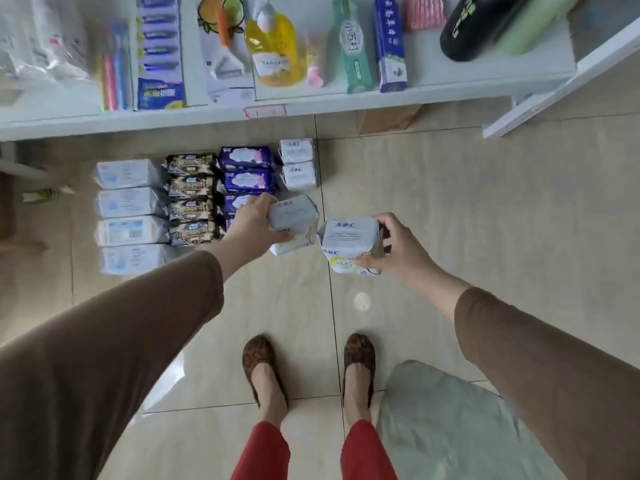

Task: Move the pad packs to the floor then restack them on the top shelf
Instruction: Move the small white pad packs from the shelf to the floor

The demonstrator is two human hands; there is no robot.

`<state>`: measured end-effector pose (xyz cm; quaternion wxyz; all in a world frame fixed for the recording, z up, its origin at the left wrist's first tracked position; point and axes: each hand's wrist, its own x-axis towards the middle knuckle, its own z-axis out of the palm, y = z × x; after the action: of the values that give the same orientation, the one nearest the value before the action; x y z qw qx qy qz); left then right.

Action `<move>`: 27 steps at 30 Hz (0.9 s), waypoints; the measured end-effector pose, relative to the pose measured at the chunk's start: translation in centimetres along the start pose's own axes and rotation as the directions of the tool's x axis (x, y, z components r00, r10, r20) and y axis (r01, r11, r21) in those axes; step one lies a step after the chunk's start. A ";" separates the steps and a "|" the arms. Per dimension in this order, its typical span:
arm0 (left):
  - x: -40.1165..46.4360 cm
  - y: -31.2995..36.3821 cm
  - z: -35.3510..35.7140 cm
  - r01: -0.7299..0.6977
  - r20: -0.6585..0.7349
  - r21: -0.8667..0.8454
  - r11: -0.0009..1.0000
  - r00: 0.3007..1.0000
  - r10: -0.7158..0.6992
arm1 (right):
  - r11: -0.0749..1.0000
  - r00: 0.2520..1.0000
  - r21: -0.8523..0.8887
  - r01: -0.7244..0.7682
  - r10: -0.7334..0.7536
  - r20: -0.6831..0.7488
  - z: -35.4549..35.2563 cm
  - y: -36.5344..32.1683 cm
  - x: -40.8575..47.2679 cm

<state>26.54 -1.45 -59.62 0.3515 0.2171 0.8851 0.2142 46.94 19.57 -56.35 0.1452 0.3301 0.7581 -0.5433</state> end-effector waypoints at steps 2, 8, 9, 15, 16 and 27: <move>3.0 -2.0 3.1 -0.035 -0.020 0.033 0.999 0.999 0.036 | 0.999 1.000 -0.028 0.016 -0.016 -0.027 2.6 3.6 2.5; 11.3 -5.8 9.4 -0.100 -0.067 0.154 0.983 0.992 0.111 | 0.994 0.997 -0.085 0.062 -0.065 -0.037 8.5 11.9 9.0; 12.5 -6.3 10.0 -0.093 -0.078 0.186 0.978 0.991 0.109 | 0.995 0.997 -0.073 0.061 -0.064 -0.036 9.3 12.9 9.8; 17.7 -8.6 13.1 -0.088 -0.112 0.244 0.966 0.987 0.118 | 0.998 0.998 -0.014 0.061 -0.062 -0.024 12.8 17.6 13.2; 18.2 -9.0 13.4 -0.092 -0.121 0.243 0.966 0.985 0.124 | 0.998 0.998 -0.012 0.057 -0.057 -0.017 13.2 18.2 13.6; 17.8 -10.8 13.6 -0.167 -0.172 0.400 0.901 0.952 0.253 | 0.991 0.997 -0.120 0.064 -0.070 -0.043 15.3 18.7 16.2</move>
<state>22.04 2.36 -83.71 0.1773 0.3508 0.9142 0.0982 45.16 14.60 -84.93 0.1283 0.3080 0.8030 -0.4939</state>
